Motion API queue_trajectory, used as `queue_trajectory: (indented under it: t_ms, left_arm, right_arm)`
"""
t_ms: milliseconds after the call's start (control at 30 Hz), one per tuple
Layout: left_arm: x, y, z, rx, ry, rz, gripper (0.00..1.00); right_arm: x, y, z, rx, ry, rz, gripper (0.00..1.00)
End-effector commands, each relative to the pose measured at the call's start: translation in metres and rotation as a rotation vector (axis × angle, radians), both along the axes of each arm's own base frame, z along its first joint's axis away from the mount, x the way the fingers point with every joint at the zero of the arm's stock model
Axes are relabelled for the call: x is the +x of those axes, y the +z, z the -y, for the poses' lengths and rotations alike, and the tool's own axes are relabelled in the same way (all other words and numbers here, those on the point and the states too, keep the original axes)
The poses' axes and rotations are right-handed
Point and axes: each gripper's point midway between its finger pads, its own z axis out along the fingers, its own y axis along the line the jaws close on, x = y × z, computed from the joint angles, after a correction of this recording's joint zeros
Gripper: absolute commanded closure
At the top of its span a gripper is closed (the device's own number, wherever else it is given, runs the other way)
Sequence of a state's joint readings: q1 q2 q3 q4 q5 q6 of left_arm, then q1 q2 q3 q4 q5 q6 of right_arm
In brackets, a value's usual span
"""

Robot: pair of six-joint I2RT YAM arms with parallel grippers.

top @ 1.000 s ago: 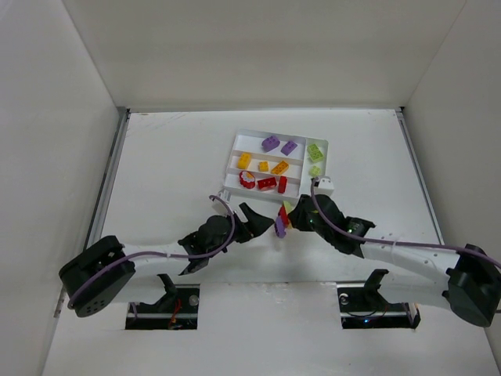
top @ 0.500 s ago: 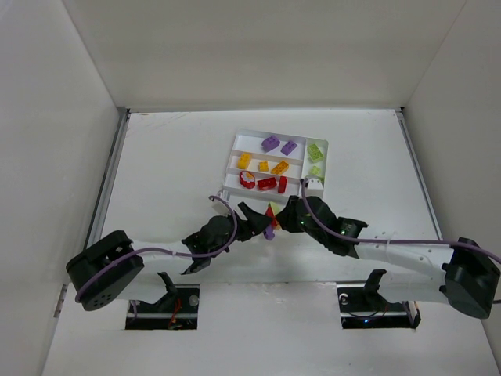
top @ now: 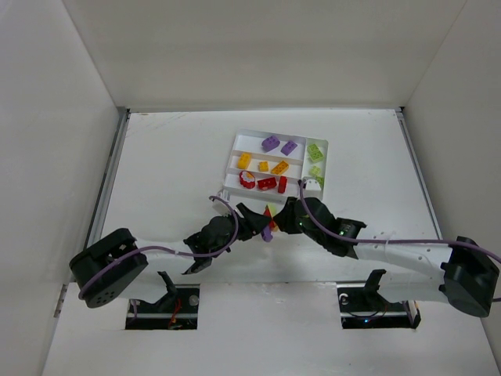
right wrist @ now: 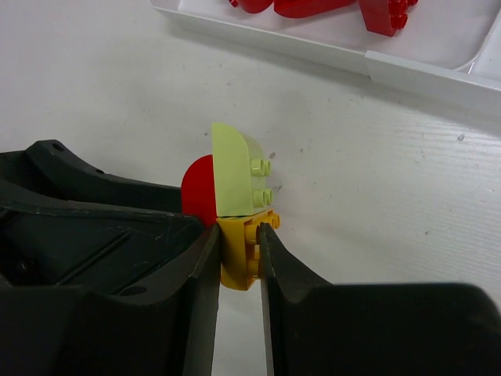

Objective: Sort the legos into containers by color

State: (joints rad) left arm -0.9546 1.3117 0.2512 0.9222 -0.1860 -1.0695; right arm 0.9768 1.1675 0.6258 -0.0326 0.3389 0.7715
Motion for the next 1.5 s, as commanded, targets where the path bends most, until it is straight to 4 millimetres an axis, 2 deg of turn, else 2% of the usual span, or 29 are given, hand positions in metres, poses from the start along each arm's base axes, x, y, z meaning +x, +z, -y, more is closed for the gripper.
queue_trajectory:
  t_ms: [0,267,500,733,1033,1333,1467]
  left_arm:
    - [0.008,0.027,0.008,-0.081,0.020,0.050,0.55]
    - [0.008,0.028,0.010,-0.112,0.029,0.049,0.68]
    - [0.006,0.036,0.007,-0.144,0.029,0.068,0.81]
    - [0.004,0.048,-0.006,-0.162,0.038,0.099,0.83]
    - [0.003,0.052,-0.018,-0.153,0.050,0.106,0.84]
    - [0.004,0.058,-0.026,-0.155,0.059,0.119,0.84]
    - [0.006,0.060,-0.031,-0.147,0.070,0.129,0.84]
  right_arm:
    - [0.007,0.037,-0.022,0.127,0.015,0.057,0.79]
    - [-0.001,0.034,-0.029,0.177,0.051,0.031,0.79]
    - [0.008,0.032,-0.016,0.168,0.006,0.040,0.80]
    - [0.024,0.034,0.003,0.158,-0.049,0.062,0.80]
    - [0.039,0.044,0.011,0.166,-0.083,0.092,0.80]
    - [0.050,0.044,0.022,0.160,-0.113,0.099,0.80]
    - [0.055,0.060,0.019,0.186,-0.109,0.124,0.80]
